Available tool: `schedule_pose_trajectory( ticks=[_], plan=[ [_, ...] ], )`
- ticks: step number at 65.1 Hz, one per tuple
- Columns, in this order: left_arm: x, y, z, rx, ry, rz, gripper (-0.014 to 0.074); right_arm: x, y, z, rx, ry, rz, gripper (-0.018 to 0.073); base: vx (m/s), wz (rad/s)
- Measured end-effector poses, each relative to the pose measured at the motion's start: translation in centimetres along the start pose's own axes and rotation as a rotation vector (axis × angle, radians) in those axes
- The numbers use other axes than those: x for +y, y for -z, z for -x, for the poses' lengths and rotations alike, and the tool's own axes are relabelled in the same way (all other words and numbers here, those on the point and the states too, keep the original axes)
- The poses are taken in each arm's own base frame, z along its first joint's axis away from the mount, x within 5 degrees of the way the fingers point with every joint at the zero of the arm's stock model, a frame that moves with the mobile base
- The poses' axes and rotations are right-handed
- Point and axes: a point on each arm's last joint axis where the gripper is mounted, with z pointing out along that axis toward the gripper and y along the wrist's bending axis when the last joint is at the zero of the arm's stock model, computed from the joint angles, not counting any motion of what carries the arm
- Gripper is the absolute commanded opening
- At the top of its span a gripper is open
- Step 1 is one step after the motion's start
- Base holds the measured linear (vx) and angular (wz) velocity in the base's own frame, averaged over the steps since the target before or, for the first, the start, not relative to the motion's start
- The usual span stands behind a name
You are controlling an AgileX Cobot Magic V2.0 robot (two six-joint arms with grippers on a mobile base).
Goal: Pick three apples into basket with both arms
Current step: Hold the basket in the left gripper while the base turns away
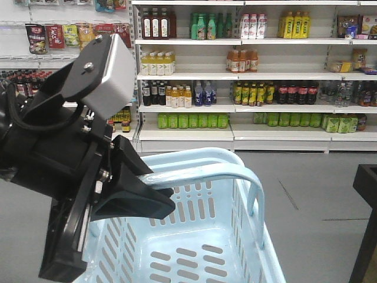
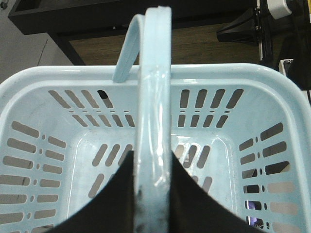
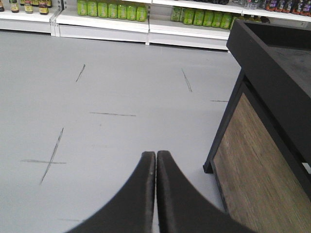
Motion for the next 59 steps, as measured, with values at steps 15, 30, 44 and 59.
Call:
schedule_pose_trajectory(
  ticks=[15, 30, 44, 59],
  plan=[
    [0.0, 0.0, 0.0, 0.0, 0.0, 0.0, -0.0008, 0.0, 0.0, 0.0, 0.0, 0.0, 0.0, -0.0005, 0.37, 0.01],
    [0.0, 0.0, 0.01, -0.001, 0.0, 0.0, -0.0008, 0.0, 0.0, 0.0, 0.0, 0.0, 0.0, -0.0005, 0.37, 0.02],
    [0.0, 0.0, 0.01, -0.001, 0.0, 0.0, -0.0008, 0.0, 0.0, 0.0, 0.0, 0.0, 0.0, -0.0005, 0.37, 0.0],
    [0.01, 0.0, -0.02, 0.002, -0.001, 0.001, -0.0008, 0.0, 0.0, 0.0, 0.0, 0.0, 0.0, -0.0005, 0.35, -0.1]
  ],
)
